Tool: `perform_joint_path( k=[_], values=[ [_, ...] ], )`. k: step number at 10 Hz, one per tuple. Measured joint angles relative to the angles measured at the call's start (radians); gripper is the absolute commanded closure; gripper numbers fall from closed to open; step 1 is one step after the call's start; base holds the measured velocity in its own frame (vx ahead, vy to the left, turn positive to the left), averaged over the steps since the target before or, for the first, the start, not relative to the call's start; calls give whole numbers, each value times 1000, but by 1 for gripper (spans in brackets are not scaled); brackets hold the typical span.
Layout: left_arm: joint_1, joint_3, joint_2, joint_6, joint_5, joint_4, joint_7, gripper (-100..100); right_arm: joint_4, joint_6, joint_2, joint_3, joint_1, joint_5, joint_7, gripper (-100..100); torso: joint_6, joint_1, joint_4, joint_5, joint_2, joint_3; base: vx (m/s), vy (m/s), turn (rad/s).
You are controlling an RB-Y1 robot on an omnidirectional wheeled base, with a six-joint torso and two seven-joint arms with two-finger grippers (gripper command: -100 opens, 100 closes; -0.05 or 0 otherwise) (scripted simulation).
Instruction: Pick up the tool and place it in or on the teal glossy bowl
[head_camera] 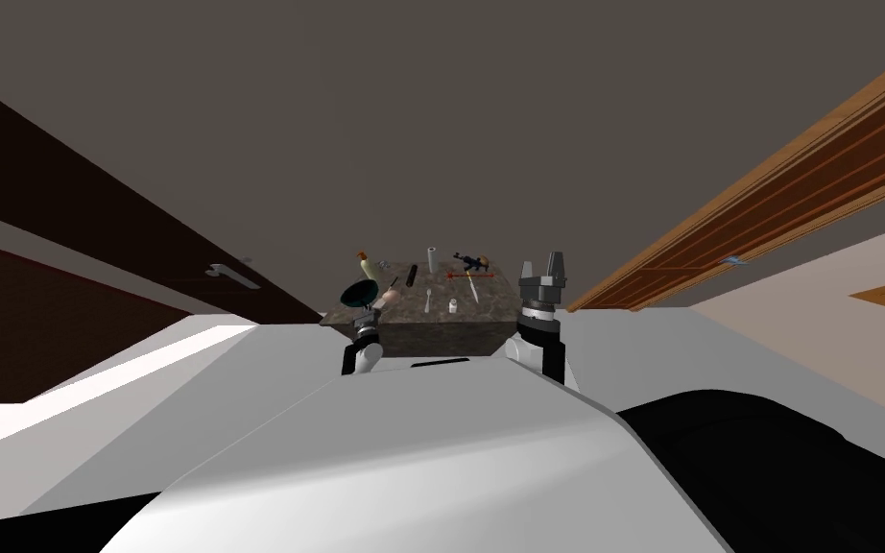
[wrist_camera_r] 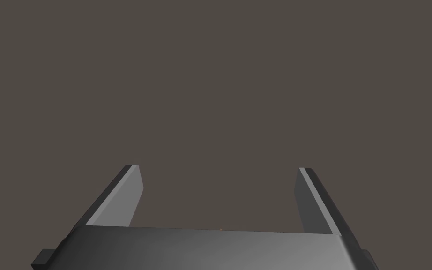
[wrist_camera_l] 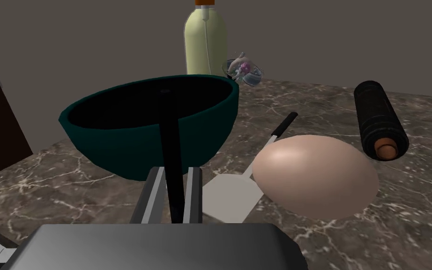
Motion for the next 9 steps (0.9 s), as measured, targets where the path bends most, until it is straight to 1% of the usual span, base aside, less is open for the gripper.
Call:
perform_joint_path(
  k=[3,7,9],
  values=[
    [-35,8,83,25,5,42,21,100,0,0,0,0,0,0,0,0,-1,1,-1,0,1,0,-119,-35,101],
    [-83,26,169,77,11,94,50,100,0,0,0,0,0,0,0,0,-1,1,-2,0,2,0,-131,-18,117],
    [-116,22,222,85,11,145,85,100,0,0,0,0,0,0,0,0,-2,1,-2,0,2,0,-121,-29,111]
  ],
)
